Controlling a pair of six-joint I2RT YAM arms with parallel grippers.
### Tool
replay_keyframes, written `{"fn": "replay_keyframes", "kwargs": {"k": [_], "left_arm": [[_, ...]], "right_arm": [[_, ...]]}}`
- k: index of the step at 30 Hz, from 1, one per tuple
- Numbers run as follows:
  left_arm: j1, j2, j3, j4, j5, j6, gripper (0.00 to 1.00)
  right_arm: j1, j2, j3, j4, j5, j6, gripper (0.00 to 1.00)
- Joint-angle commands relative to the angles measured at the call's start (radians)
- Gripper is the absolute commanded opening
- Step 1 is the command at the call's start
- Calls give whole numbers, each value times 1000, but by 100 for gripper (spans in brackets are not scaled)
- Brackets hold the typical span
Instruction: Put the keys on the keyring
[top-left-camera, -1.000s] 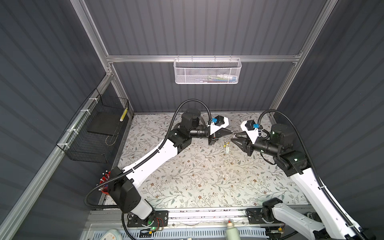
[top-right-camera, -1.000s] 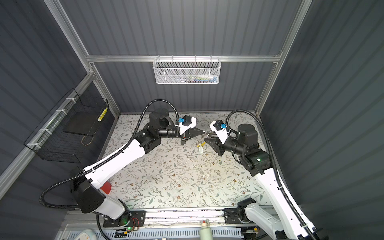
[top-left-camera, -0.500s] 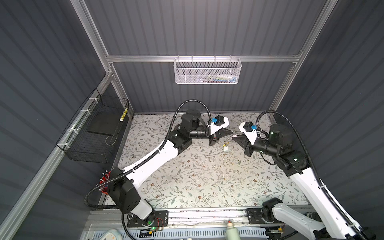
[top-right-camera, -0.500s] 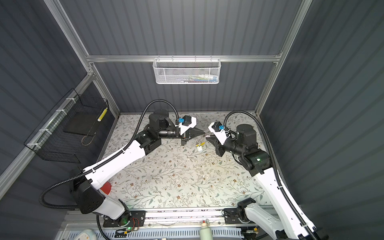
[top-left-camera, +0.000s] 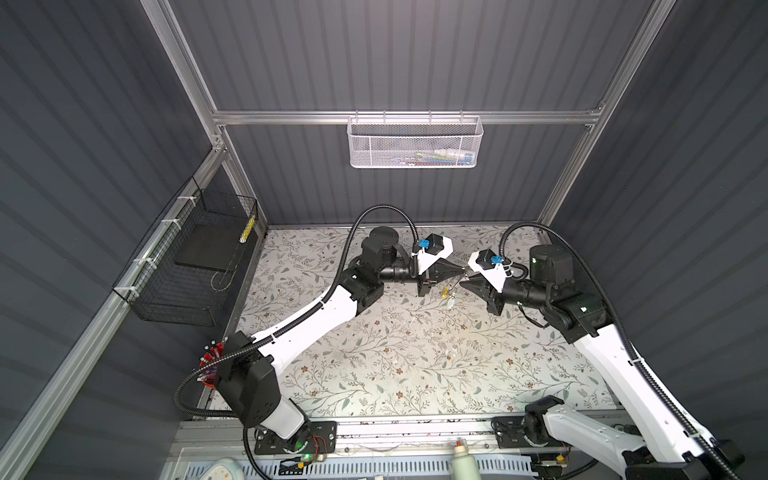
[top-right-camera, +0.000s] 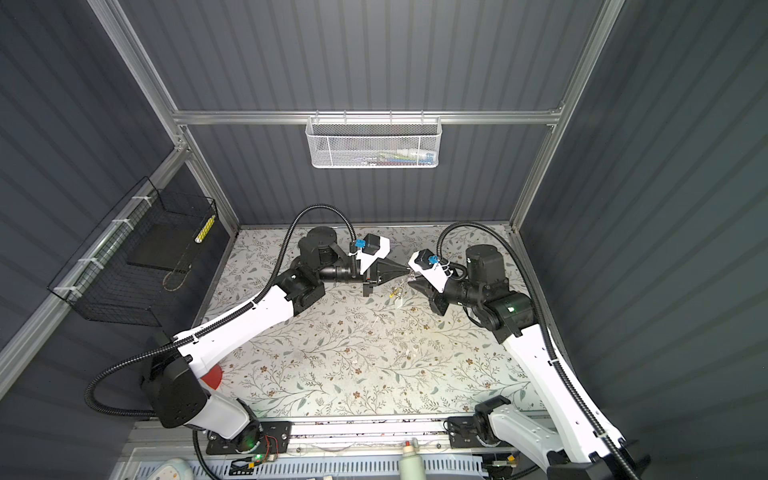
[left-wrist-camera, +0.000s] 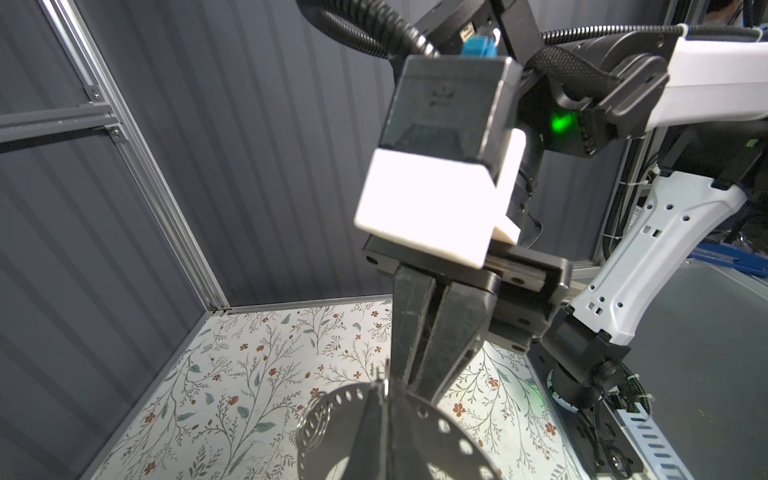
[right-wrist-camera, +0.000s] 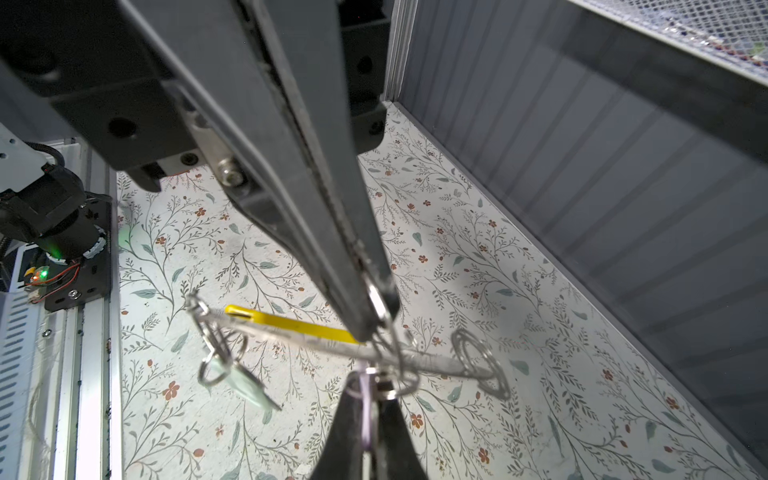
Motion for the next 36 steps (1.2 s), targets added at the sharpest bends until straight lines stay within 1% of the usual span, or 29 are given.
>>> {"fn": "replay_keyframes", "kwargs": {"k": [1,12,16,19,20,22,24,26,29,33,36], "left_arm": [[-2,-34,-22,192,45,-102,0],[-2,-2,-96,458,53,-265,0],[-2,1,-110,497,56,-283,0],[-2,1,-118,498,49,-273,0],[-1,-3,-116,473,44,-253,0],[-1,-23,-108,368,35,-164,0],[-1,-43,-79,195,9,-41,0],[0,-62,-52,63,-11,71,0],[1,-77,-26,-62,-42,170,0],[1,-79,-11,-101,-46,210,0],[1,-79,1,-122,-51,231,0]], "right_arm": [[0,7,18,2,-42,-7,0],[4,4,-14,79,-110,27,0],[3,4,-16,92,-114,27,0],[3,3,-17,102,-113,33,0],[3,1,-15,96,-101,33,0],[3,-12,-11,68,-71,23,0],[3,-35,-8,42,-13,22,0],[3,-60,2,8,47,17,0],[3,-81,26,-64,106,3,0],[3,-75,65,-148,143,-23,0],[4,-73,72,-162,162,-37,0]]}}
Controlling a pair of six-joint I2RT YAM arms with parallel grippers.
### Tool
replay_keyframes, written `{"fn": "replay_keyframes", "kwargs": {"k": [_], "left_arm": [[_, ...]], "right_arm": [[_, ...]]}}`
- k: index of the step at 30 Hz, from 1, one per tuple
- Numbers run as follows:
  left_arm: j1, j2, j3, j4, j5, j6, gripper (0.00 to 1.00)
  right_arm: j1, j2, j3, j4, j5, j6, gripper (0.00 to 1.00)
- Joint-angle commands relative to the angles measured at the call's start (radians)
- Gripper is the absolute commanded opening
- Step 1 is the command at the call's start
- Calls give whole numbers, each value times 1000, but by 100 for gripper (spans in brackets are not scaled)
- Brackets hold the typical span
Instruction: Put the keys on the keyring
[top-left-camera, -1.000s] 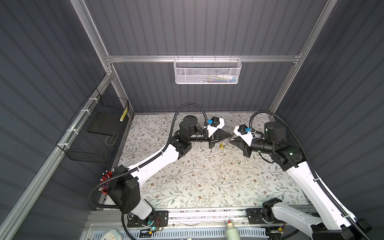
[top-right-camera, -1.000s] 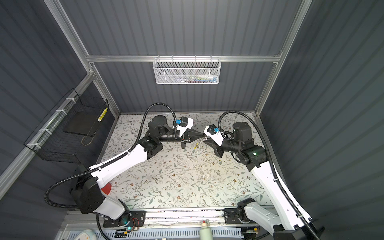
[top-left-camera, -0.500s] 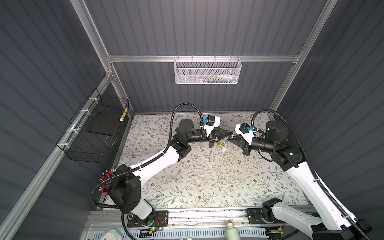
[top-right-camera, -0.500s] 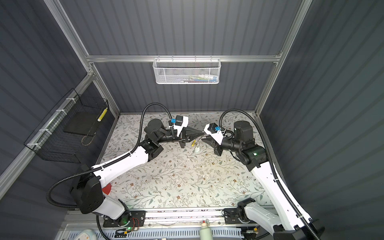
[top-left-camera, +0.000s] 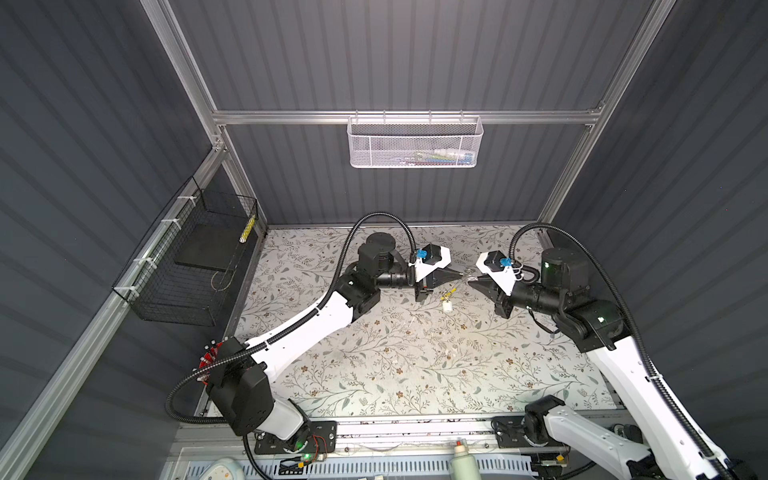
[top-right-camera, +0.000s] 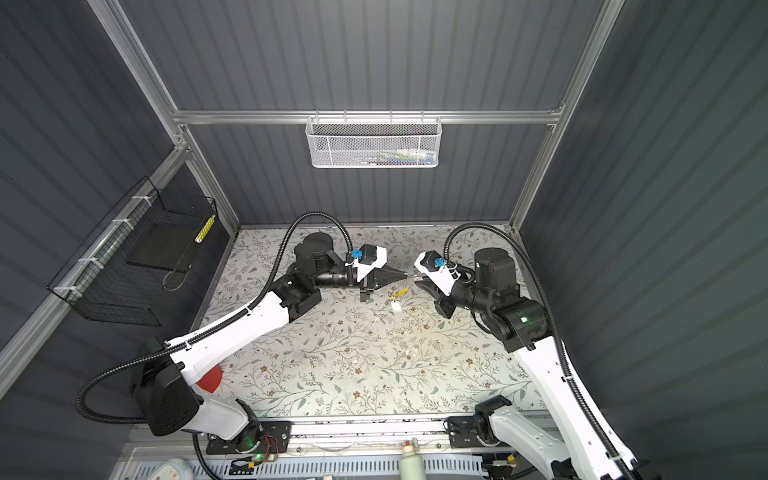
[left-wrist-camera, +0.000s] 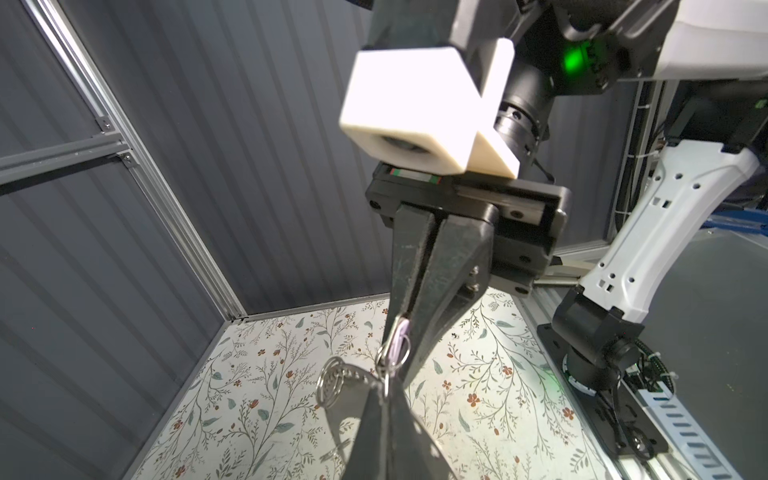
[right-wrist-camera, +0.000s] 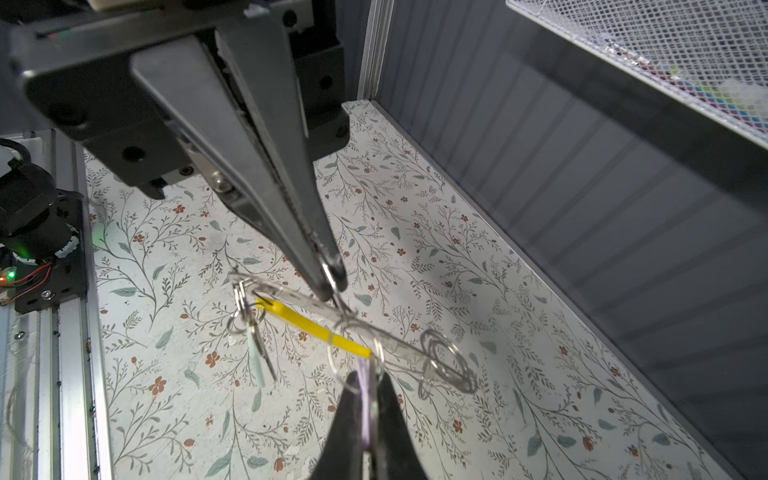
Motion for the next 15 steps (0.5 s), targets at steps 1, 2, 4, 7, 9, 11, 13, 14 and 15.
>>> {"fn": "replay_keyframes", "kwargs": {"k": [1,2,4,7,9,11,13,14,15], "left_arm": [[7,-28,43,-81,-21,82,0],[7,-27,47,-91,-23,88,0],[7,-30,57,-119,-32,110,0],[7,-25,82,-182,-43,143,0],[7,-24,86,-193,-47,147,0],[7,-18,98,-219,-54,160,0],[6,-12,108,-239,-60,167,0],[6,-10,110,-247,-61,170,0],[6,-7,113,-252,-63,170,0]], "right_arm": [[0,-1,29,-67,55,-26,0],[0,0,33,-67,52,-29,0],[0,3,38,-59,53,-31,0],[0,-2,37,-36,59,-35,0],[0,-6,36,-23,61,-42,0],[0,-6,40,-19,61,-51,0],[2,-9,43,-13,53,-64,0],[3,-13,41,-4,47,-70,0],[7,-15,40,4,47,-77,0]]}}
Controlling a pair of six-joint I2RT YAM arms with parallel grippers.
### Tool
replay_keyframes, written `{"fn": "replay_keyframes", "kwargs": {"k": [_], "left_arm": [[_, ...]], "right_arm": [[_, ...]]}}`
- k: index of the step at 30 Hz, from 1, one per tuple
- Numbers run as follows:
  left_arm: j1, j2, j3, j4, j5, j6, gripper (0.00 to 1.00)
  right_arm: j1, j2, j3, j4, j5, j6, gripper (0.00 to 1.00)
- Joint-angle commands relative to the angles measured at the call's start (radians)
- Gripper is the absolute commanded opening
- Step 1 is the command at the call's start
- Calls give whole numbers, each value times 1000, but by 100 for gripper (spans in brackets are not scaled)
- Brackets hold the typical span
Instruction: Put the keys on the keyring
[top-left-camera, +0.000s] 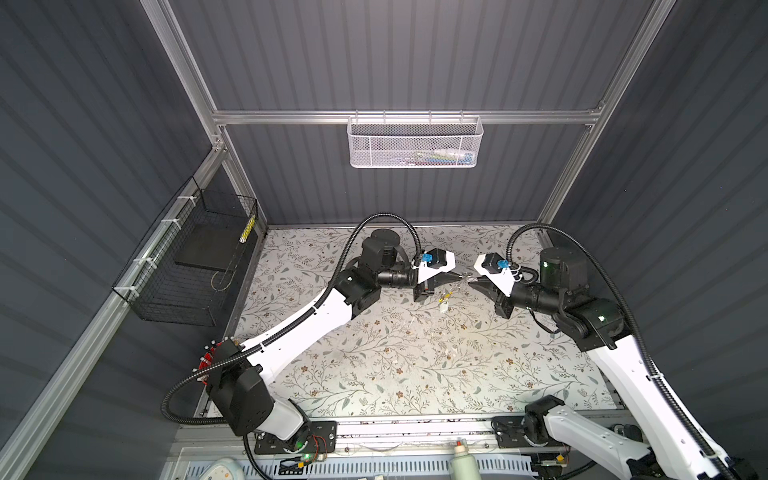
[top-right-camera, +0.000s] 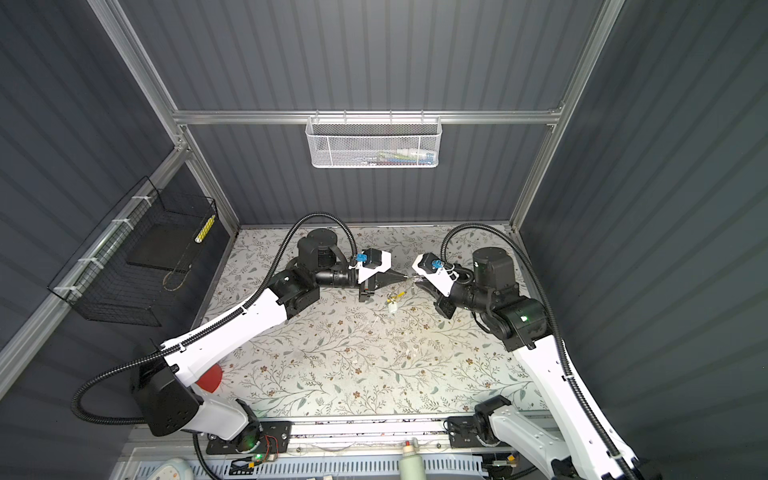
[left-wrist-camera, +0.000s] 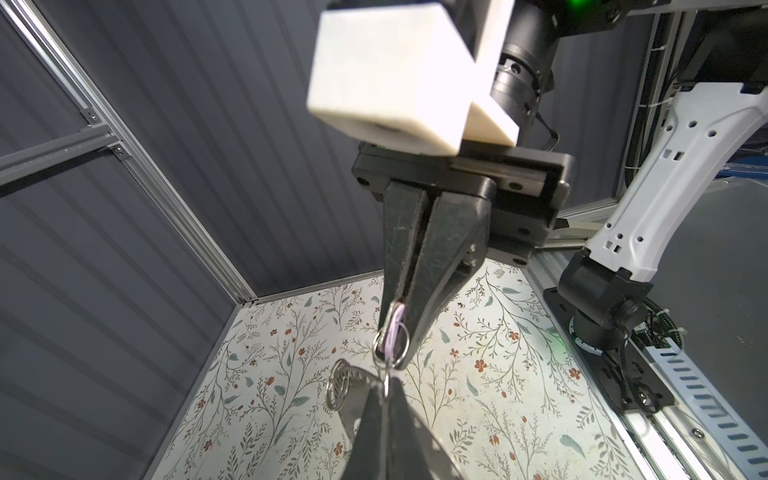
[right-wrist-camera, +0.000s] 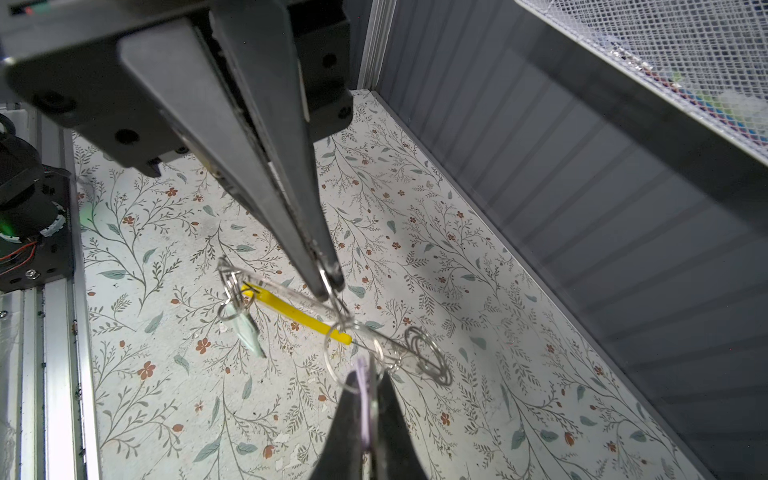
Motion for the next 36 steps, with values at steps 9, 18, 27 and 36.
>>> {"fn": "replay_keyframes", "kwargs": {"k": [9,18,27,36], "left_arm": [[11,12,44,-114,-28,44,0],[8,24,84,-138,-35,55,0],[-6,20,86,-140,-22,66,0],[-6,21,86,-124,-24,54,0]], "right_arm": [[24,-35,28,57,65,-74,0],[29,-15,52,59,56,-66,0],[29,53,86,6,83,-53,0],[41,49,58,6,70,-73,0]]}}
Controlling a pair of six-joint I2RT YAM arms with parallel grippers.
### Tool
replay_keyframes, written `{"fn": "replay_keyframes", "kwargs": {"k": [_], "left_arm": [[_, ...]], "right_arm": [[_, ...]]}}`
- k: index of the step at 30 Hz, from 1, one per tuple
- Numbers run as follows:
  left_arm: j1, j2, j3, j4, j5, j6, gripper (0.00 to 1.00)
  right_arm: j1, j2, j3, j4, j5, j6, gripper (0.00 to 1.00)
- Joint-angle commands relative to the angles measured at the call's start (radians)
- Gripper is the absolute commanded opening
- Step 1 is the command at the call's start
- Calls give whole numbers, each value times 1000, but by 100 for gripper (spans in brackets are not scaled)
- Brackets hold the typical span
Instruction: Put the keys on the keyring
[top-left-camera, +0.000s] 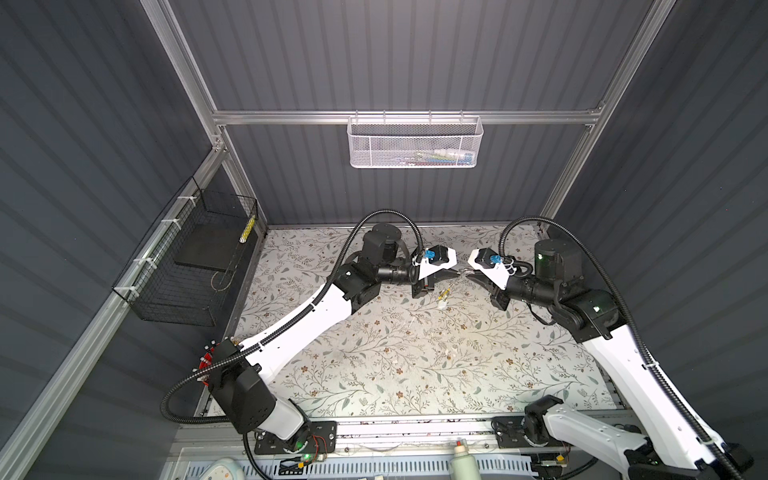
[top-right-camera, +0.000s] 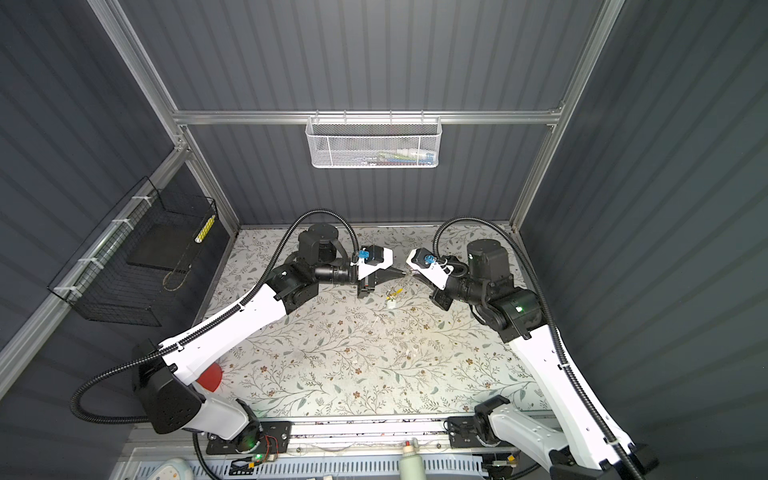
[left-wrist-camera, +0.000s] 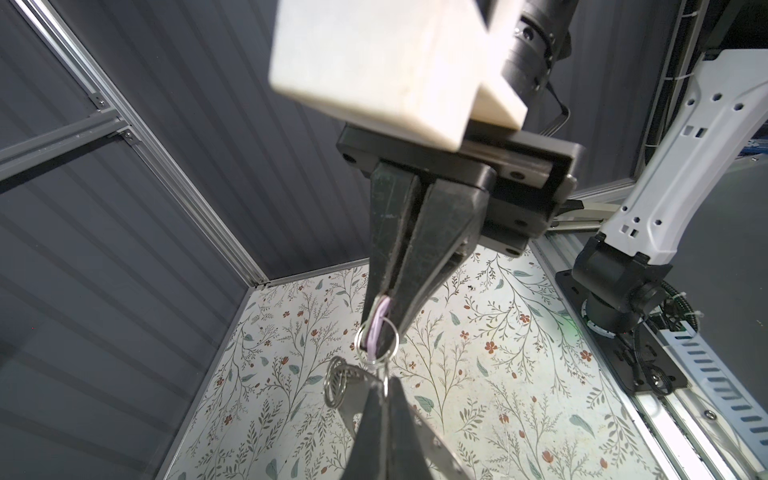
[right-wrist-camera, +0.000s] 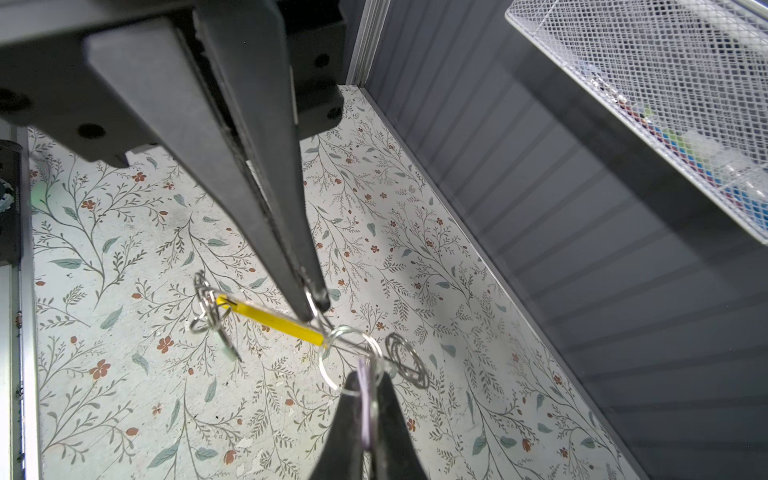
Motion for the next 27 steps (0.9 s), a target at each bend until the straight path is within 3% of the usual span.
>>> {"fn": "replay_keyframes", "kwargs": {"k": [1,27], "left_arm": [[-2,7,21,-16,12,3,0],[-3,0,22,-31,-16,20,0]], "right_arm": [[10,-12,-2,-1,5,-9,0],[54,-15,-11,-59,72,-74,0]]}}
